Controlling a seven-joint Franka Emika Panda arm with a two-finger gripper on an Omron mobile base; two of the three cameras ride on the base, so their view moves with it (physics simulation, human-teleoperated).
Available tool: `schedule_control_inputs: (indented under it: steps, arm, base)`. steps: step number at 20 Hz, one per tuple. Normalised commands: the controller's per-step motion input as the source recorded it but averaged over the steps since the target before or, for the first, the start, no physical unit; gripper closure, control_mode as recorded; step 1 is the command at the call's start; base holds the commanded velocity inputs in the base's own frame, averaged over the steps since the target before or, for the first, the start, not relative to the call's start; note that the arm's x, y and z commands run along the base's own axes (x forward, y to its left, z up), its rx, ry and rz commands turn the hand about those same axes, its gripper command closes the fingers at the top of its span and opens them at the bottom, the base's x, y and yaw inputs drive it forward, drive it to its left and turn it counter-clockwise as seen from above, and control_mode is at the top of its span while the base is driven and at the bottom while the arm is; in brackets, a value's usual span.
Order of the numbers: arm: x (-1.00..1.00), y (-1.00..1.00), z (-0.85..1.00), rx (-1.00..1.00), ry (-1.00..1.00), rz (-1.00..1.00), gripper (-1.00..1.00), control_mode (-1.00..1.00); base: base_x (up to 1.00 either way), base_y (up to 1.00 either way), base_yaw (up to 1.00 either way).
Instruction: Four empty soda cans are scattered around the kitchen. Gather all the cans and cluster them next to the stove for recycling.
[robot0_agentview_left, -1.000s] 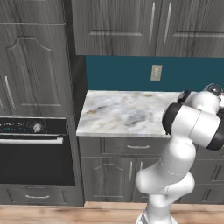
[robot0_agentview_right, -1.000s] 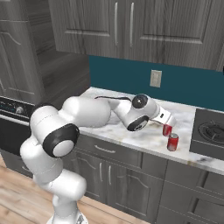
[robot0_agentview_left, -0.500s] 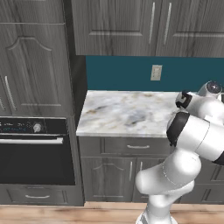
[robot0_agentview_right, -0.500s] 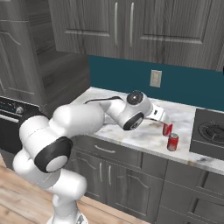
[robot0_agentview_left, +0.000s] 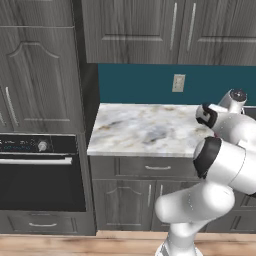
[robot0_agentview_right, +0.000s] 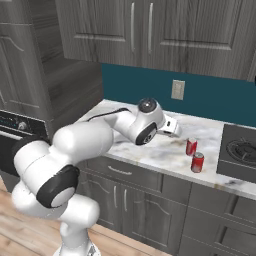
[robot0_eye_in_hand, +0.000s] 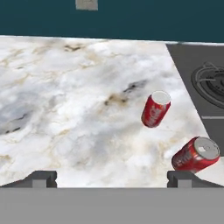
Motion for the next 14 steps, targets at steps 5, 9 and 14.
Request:
schedule_control_inputs:
  steps: [5,9,14]
  arm:
    - [0.0,0.47,0.0,0.0,0.12,0.1,-1.0,-1.0]
    - [0.0,0.55,0.0,-0.01,0.13,0.06,-1.0,-1.0]
    - [0.0,0.55,0.0,-0.01,0.03,0.02,-1.0,-1.0]
  base:
    - [0.0,0.0,0.0]
    - [0.0,0.0,0.0]
    - [0.0,0.0,0.0]
